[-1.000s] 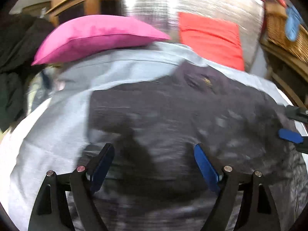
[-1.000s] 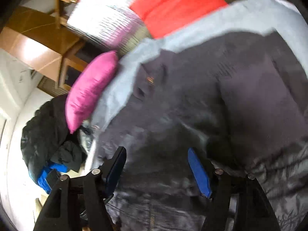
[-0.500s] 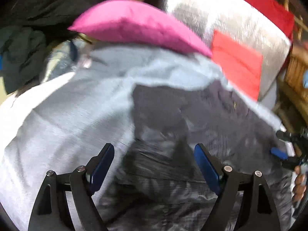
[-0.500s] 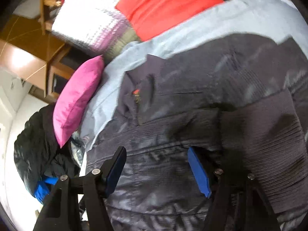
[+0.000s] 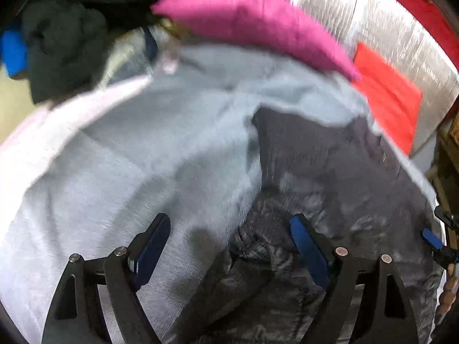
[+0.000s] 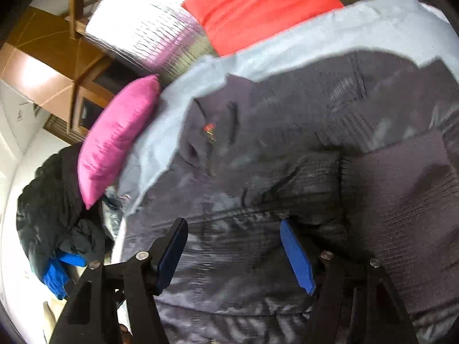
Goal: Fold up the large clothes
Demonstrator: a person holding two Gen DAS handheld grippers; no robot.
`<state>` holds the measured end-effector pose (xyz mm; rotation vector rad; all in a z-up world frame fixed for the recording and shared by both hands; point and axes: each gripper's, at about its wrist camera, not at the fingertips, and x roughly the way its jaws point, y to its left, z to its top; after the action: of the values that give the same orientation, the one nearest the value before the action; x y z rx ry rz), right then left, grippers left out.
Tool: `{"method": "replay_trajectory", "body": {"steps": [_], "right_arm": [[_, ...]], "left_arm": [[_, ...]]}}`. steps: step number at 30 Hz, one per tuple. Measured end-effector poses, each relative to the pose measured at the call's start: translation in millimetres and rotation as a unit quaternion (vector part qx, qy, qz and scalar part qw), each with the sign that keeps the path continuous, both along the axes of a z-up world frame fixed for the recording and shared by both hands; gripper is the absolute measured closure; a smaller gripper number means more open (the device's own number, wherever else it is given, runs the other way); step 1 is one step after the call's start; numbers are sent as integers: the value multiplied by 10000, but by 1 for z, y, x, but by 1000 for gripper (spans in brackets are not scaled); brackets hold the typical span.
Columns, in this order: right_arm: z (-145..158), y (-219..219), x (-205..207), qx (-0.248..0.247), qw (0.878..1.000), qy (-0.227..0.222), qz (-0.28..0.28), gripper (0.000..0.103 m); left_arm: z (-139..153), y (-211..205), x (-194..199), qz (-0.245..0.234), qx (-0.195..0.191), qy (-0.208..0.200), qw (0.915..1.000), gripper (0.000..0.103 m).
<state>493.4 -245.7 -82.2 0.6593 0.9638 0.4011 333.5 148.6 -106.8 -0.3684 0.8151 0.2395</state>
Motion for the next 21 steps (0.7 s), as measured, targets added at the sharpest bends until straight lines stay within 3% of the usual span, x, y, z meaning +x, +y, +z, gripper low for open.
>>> {"method": "replay_trajectory", "body": {"steps": [3, 8, 12, 16, 21], "right_arm": [[17, 4, -2, 216, 9995, -191, 112, 32], [20, 39, 16, 656, 9948, -110, 778, 32], [-8, 45, 40, 899, 9935, 338, 603, 32], [-38, 36, 53, 1168, 9909, 615, 251, 35], [-15, 28, 36, 956, 9944, 298, 333, 33]], "left_arm": [[19, -19, -3, -277, 28, -430, 9987, 16], [25, -78, 19, -1226, 354, -491, 9906, 16], [-9, -112, 40, -1629, 819, 255, 9829, 16], [-17, -119, 45, -1597, 1019, 265, 9815, 14], [-18, -117, 43, -1651, 984, 221, 9811, 14]]}}
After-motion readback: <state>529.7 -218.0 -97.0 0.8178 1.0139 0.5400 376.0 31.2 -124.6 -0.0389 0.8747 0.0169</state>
